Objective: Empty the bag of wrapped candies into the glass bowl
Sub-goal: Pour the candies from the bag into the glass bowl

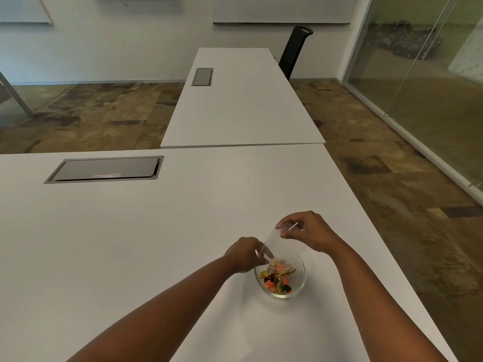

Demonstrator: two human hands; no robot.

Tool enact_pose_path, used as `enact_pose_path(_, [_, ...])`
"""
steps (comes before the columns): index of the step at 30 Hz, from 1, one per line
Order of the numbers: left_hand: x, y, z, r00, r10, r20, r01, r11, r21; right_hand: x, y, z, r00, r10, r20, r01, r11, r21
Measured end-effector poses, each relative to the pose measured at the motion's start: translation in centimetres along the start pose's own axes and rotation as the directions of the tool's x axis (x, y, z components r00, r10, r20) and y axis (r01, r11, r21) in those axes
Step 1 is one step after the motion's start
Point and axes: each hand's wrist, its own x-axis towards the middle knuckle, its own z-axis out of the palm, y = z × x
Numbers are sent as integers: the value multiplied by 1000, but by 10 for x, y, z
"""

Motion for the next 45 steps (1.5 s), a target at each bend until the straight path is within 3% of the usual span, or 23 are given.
enact_pose_path(13, [-2,-9,-3,997,-49,-66,39,990,-137,1,-7,-3,993,-53,-102,58,998,41])
enact_pose_path(19, [0,-12,2,998,-68,-13,67,992,-111,1,-7,-2,995,-79,-68,84,993,79])
enact_pose_path(26, [0,-15,5,996,-70,-55,61,987,-147,4,-5,0,990,-58,-131,77,987,139])
enact_pose_path(31, [-2,-10,3,996,-68,-56,52,967,-251,5,0,0,985,-39,-168,70,981,182])
enact_pose_path(36, [-5,-12,-7,990,-138,-2,120,870,-478,4,18,-4,982,136,-129,-99,961,257])
enact_pose_path(42, [-11,-9,-21,985,-143,96,172,791,-587,3,25,6,962,267,-55,-234,911,339])
enact_pose_path(45, [-16,-14,-28,978,-207,-5,140,677,-723,6,24,13,954,298,33,-289,883,369])
